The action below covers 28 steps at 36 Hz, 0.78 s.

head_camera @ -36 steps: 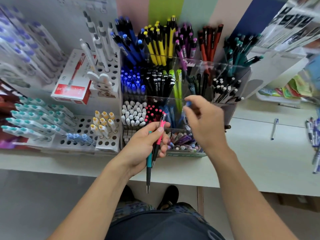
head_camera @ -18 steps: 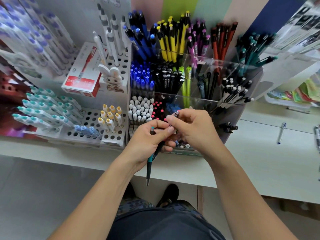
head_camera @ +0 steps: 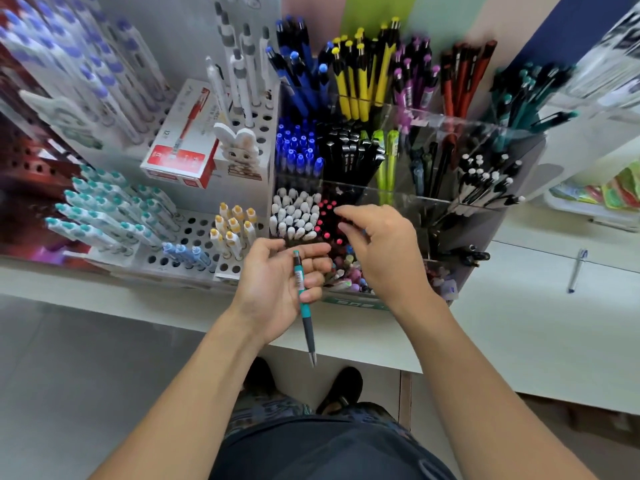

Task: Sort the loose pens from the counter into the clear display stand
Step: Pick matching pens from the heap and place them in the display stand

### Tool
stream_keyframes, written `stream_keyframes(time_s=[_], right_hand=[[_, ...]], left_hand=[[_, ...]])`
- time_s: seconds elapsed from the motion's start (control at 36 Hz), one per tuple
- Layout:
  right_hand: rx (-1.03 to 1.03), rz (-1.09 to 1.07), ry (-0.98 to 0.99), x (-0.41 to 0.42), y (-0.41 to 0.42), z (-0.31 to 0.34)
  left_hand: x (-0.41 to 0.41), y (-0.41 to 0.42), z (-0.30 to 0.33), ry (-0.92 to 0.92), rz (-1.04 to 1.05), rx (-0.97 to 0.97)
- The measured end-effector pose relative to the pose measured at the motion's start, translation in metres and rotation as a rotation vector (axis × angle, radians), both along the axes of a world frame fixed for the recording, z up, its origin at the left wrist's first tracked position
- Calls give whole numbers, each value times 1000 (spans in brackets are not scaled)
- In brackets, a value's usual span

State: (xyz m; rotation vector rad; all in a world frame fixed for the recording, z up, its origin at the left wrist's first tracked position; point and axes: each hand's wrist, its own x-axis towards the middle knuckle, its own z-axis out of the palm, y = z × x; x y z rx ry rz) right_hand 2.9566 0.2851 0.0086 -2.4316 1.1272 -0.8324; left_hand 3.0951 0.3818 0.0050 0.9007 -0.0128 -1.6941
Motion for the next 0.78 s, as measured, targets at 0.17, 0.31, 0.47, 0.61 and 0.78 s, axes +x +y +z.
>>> stream_keyframes(time_s=[0.17, 0.31, 0.47, 0.61, 0.78], right_hand=[[-33, 1, 65, 1, -1, -9], [1, 11, 26, 9, -2, -10], [299, -62, 35, 20, -2, -10], [224, 121, 256, 6, 1, -7], [219, -35, -135, -23, 10, 35]], left_hand=[[-1, 1, 1, -134, -15, -55], [2, 4, 6, -321, -72, -131], [0, 0, 17, -502, -54, -213], [-4, -4, 23, -552, 0, -250], [-22, -18, 39, -569, 122, -350]])
